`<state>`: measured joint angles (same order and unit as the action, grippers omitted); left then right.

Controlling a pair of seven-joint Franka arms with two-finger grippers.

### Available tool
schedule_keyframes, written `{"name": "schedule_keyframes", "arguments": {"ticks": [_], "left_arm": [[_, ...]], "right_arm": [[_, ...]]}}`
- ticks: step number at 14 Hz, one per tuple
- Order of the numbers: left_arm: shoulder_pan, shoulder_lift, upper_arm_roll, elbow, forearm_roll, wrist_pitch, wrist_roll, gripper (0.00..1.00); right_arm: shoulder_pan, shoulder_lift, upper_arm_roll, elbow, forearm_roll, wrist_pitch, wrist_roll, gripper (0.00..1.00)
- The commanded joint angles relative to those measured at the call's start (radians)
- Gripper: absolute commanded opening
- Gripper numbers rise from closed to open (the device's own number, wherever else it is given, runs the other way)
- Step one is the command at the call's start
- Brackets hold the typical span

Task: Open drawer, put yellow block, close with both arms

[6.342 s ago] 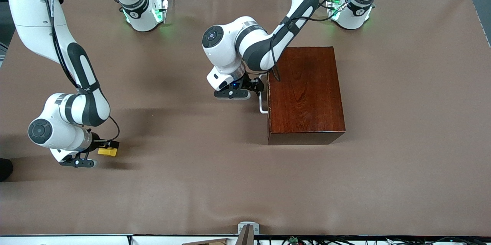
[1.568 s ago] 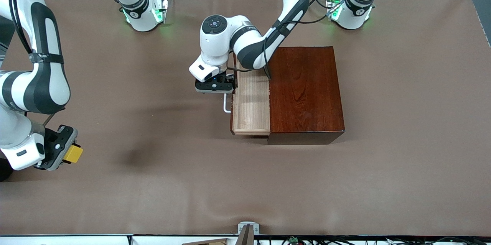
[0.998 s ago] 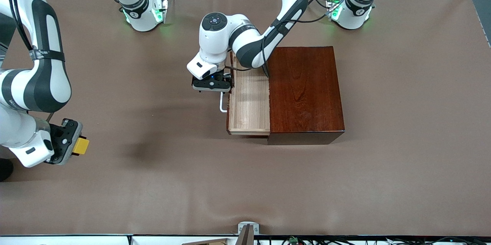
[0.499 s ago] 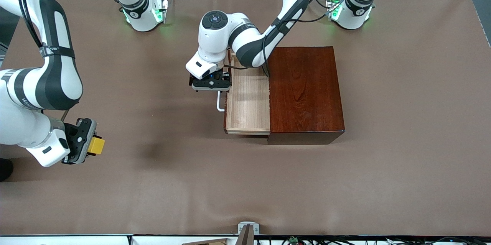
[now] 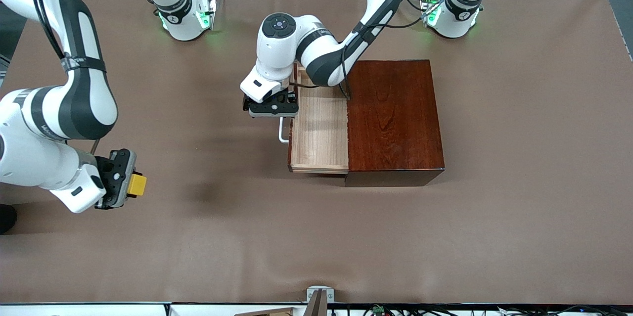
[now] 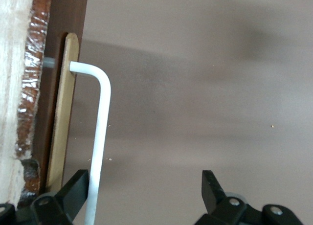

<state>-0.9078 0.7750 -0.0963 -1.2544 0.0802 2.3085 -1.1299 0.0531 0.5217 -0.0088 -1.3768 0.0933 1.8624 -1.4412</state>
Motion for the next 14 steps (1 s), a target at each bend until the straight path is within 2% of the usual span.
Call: {"name": "schedule_keyframes", "arguments": {"ticks": [1,6,8,14], "left_arm": [[-0.011,-0.026,-0.026,0.040,-0.051,0.012,-0.044,1.00],[-0.006,-0.051,-0.026,0.041,-0.051,0.011,-0.047,1.00],[0.010,-0.091,-0.023,0.041,-0.053,-0.020,-0.059,1.00],[0.151,-0.308,-0.020,0.035,-0.103,-0.361,-0.045,1.00]], "right_arm": [[-0.006,-0.022,0.001,-0.001,0.009,-0.022,-0.010,0.00],[-0.007,-0.022,0.001,-0.004,0.011,-0.022,-0.018,0.00],[-0.006,-0.022,0.001,-0.004,0.011,-0.023,-0.018,0.00],[0.048,-0.037,0.015,-0.005,0.009,-0.078,-0.010,0.00]]}}
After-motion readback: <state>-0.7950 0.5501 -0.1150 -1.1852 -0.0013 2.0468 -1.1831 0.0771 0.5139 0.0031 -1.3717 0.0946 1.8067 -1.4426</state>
